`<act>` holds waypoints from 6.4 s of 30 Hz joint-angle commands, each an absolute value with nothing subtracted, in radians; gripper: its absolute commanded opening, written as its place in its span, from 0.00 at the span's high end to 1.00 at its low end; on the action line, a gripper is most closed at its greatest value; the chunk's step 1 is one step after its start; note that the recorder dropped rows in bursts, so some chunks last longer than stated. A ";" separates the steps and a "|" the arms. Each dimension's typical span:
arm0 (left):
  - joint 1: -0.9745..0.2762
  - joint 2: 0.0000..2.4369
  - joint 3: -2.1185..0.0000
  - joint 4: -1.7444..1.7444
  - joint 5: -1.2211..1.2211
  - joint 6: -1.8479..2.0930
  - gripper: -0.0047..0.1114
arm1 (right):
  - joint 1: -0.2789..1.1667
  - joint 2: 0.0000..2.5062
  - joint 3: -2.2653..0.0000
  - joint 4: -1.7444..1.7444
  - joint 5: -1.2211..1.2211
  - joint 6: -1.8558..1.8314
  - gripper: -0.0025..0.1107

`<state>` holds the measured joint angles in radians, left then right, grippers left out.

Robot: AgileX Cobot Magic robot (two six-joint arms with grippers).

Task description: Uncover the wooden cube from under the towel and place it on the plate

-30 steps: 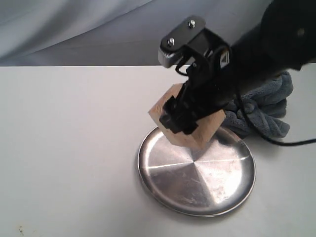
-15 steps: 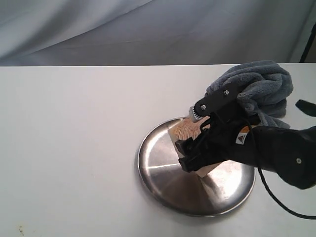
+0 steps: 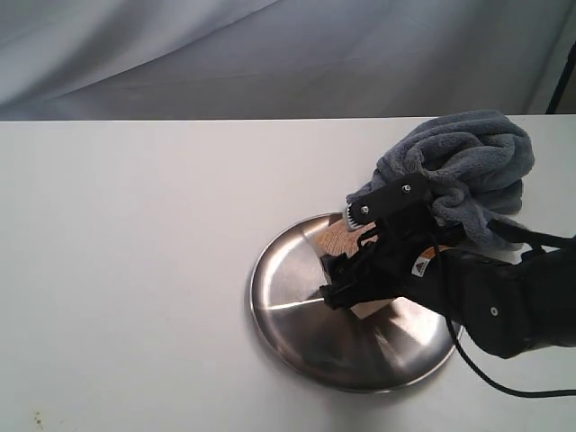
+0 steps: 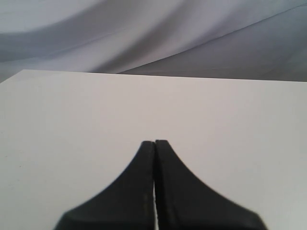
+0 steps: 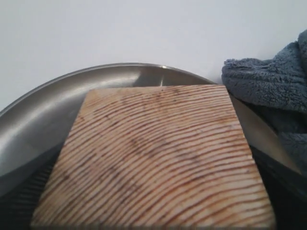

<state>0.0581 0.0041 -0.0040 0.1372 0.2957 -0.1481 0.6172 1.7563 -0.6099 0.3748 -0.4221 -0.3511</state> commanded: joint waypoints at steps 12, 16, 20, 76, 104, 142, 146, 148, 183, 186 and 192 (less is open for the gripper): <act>0.059 0.000 0.000 0.137 0.289 -0.153 0.96 | 0.617 1.785 -0.606 0.471 -0.300 -0.298 0.96; 0.059 0.000 0.000 0.137 0.289 -0.153 0.96 | 0.617 1.785 -0.606 0.471 -0.267 -0.312 0.74; 0.059 0.000 0.000 0.137 0.289 -0.153 0.96 | 0.617 1.785 -0.606 0.473 -0.272 -0.308 0.20; 0.059 0.000 0.000 0.137 0.289 -0.153 0.96 | 0.558 0.172 -0.510 0.172 0.631 -0.314 0.98; 0.059 0.000 0.000 0.137 0.289 -0.153 0.96 | -0.178 0.000 -0.054 0.124 0.112 -0.254 0.98; 0.059 0.000 0.000 0.137 0.289 -0.153 0.96 | 0.111 0.000 0.000 -0.139 0.332 0.109 0.98; 0.059 0.000 0.000 0.137 0.289 -0.153 0.96 | 0.111 0.000 0.000 -0.134 0.332 0.109 0.98; 0.059 0.000 0.000 0.137 0.289 -0.153 0.96 | 0.111 0.000 0.000 -0.128 0.329 0.109 0.98; 0.059 0.000 0.000 0.137 0.289 -0.153 0.96 | 0.111 0.000 0.000 -0.008 0.320 0.047 0.98; 0.059 0.000 0.000 0.137 0.289 -0.153 0.96 | 0.111 0.000 0.000 -0.008 0.320 0.075 0.98; 0.059 0.000 0.000 0.137 0.289 -0.153 0.96 | 0.111 0.000 0.000 -0.015 0.335 0.072 0.98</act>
<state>0.0581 0.0041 -0.0040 0.1372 0.2957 -0.1481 0.1091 0.0062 -0.0040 -0.0106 0.3234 0.0705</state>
